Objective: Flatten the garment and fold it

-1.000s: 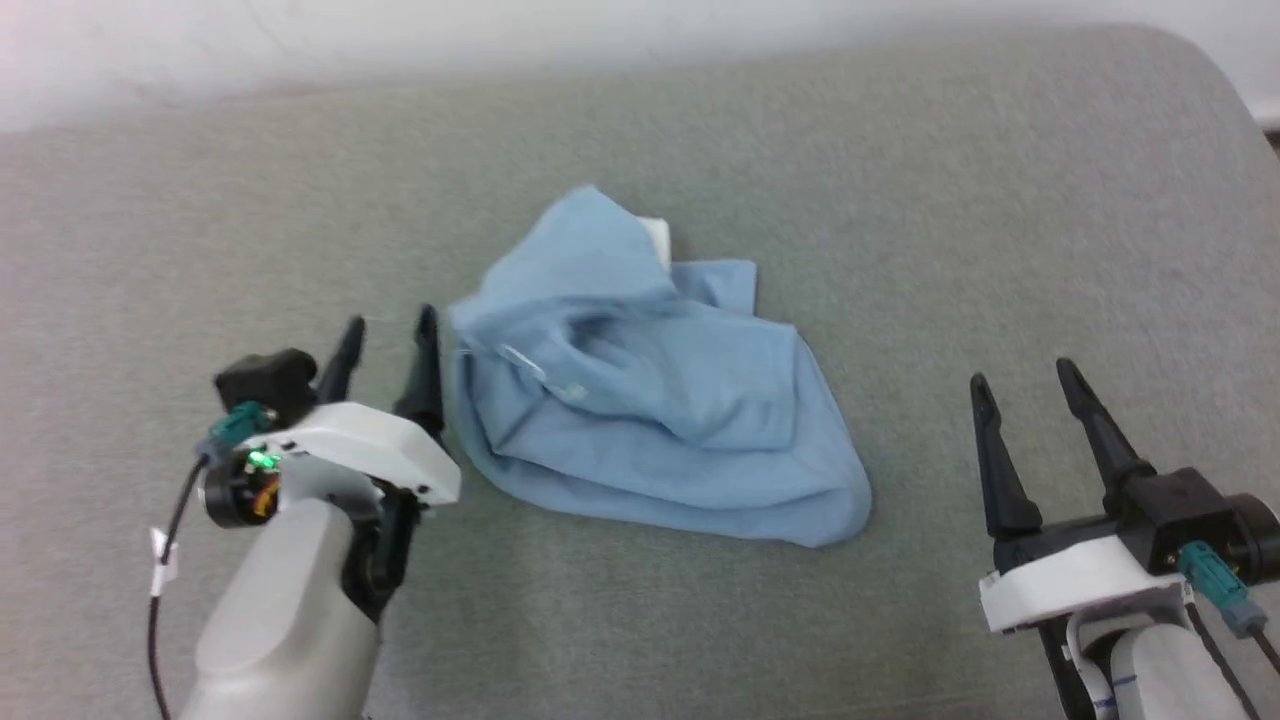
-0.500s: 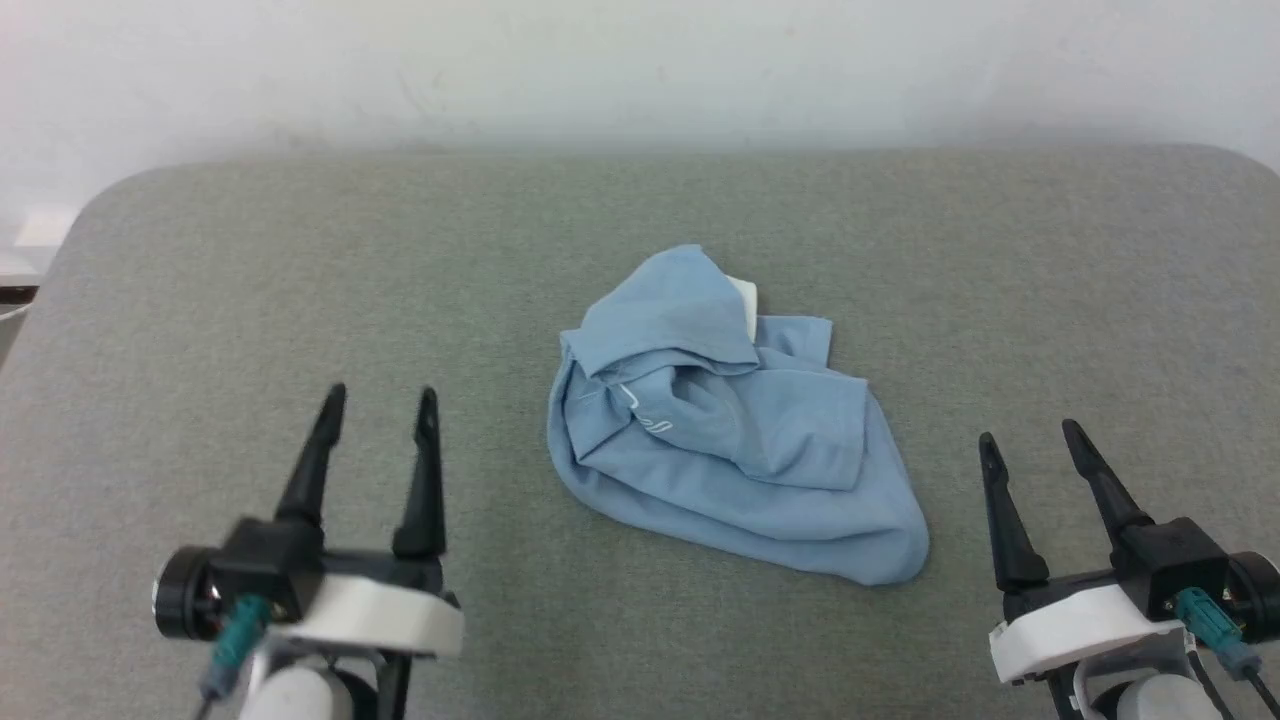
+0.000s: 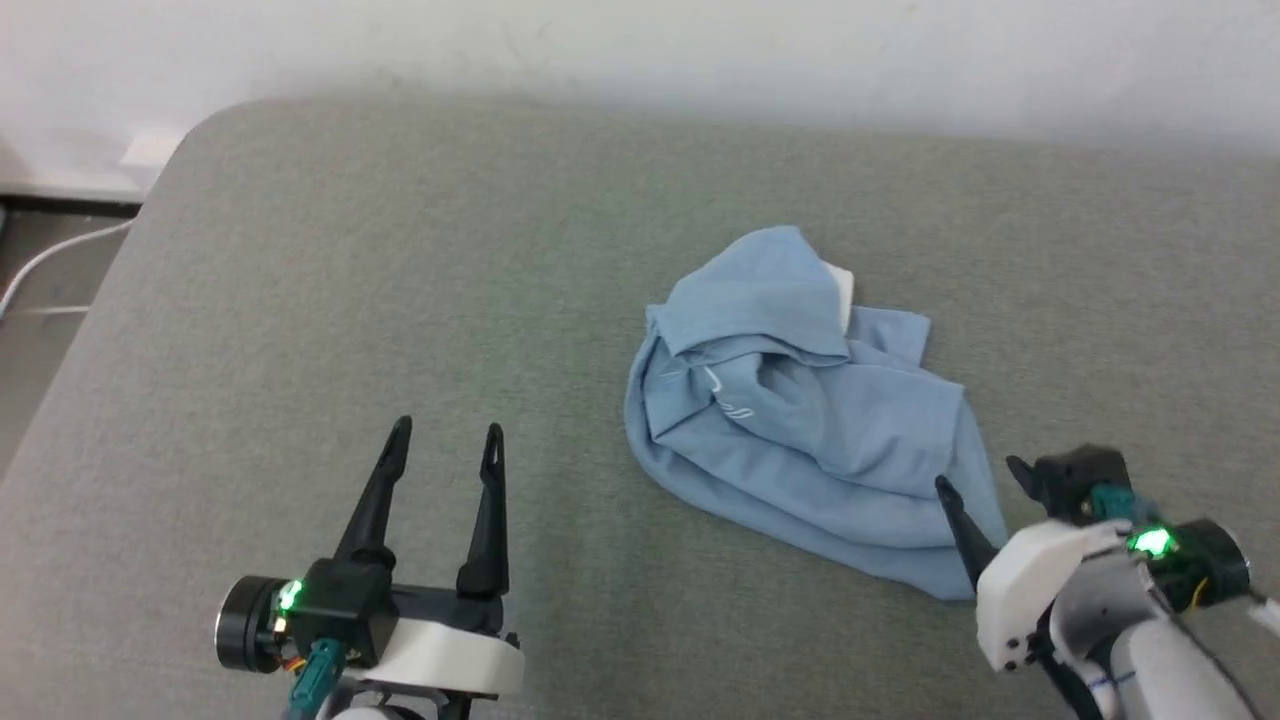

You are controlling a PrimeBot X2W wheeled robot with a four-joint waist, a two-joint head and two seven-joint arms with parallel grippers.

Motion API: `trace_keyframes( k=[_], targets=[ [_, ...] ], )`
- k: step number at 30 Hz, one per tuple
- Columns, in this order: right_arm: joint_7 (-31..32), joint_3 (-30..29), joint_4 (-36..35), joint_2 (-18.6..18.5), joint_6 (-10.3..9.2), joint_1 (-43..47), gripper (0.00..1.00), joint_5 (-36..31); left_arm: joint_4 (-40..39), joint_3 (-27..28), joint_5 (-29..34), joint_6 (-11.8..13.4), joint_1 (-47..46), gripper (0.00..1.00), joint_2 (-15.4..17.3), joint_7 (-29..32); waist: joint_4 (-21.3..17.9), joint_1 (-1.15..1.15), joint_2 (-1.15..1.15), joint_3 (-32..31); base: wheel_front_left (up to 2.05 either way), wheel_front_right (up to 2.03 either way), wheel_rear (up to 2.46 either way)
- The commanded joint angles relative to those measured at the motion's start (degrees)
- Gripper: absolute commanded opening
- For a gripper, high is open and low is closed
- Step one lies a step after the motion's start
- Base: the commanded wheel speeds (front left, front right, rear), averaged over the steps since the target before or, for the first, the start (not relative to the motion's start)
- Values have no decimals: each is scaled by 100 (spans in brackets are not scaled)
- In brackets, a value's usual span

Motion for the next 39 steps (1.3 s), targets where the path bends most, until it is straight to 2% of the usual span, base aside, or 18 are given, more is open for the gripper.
trace_keyframes(
  k=[1, 6, 11, 12, 13, 14, 19, 22, 26, 27, 28, 32, 36, 39],
  targets=[
    [239, 84, 69, -148, -12, -208, 100, 142, 49, 4, 51, -52, -66, 100, -40, -27, 301, 0, 0, 201, 0, 0, 0],
    [1094, 171, 489, -408, -12, -623, 100, 424, 147, 59, 34, -150, -153, 100, -125, -27, 547, 0, 0, 309, 0, 0, 0],
    [1284, 423, 910, -445, -12, -773, 100, 603, 197, 80, 41, -203, -168, 100, -180, -27, 641, 0, 0, 351, 0, 0, 0],
    [1294, 455, 1000, -457, -12, -771, 48, 628, 207, 81, 43, -211, -165, 100, -188, -27, 639, 0, 0, 347, 0, 0, 0],
    [1266, 453, 1073, -467, -12, -768, 3, 632, 221, 81, 44, -220, -159, 100, -194, -27, 630, 0, 0, 338, 0, 0, 0],
    [1222, 443, 1136, -480, -12, -758, 0, 607, 237, 86, 46, -226, -153, 100, -199, -27, 608, 0, 0, 322, 0, 0, 0],
    [965, 56, 1236, -514, -12, -614, 0, 422, 284, 137, 69, -279, -109, 100, -214, -27, 390, 0, 0, 186, 0, 0, 0],
    [887, -263, 1063, -536, -12, -416, 0, 268, 290, 182, 89, -325, -67, 100, -218, -27, 201, 0, 0, 92, 0, 0, 0],
    [967, -364, 695, -521, -12, -58, 0, 147, 300, 166, 122, -423, -50, 100, -222, -27, -42, 0, 0, 4, 0, 0, 0],
    [968, -381, 620, -491, -12, -4, 13, 140, 314, 147, 127, -453, -53, 100, -223, -27, -105, 0, 0, -14, 0, 0, 0],
    [931, -377, 549, -463, -12, 35, 100, 132, 342, 120, 120, -488, -57, 100, -224, -27, -163, 0, 0, -35, 0, 0, 0],
    [661, -505, 241, -294, -12, 104, 100, 80, 553, -112, 99, -697, -145, 100, -228, -27, -409, 0, 0, -80, 0, 0, 0],
    [427, -702, -260, -121, -12, 258, 100, 46, 910, -611, 301, -905, -446, 100, -146, 29, -647, 0, 0, -74, 0, 0, 0],
    [352, -910, -697, 1, -12, 424, 100, -8, 1143, -1016, 509, -995, -888, 100, -52, 534, -832, 0, 0, -1, 0, 0, 0]
  ],
)
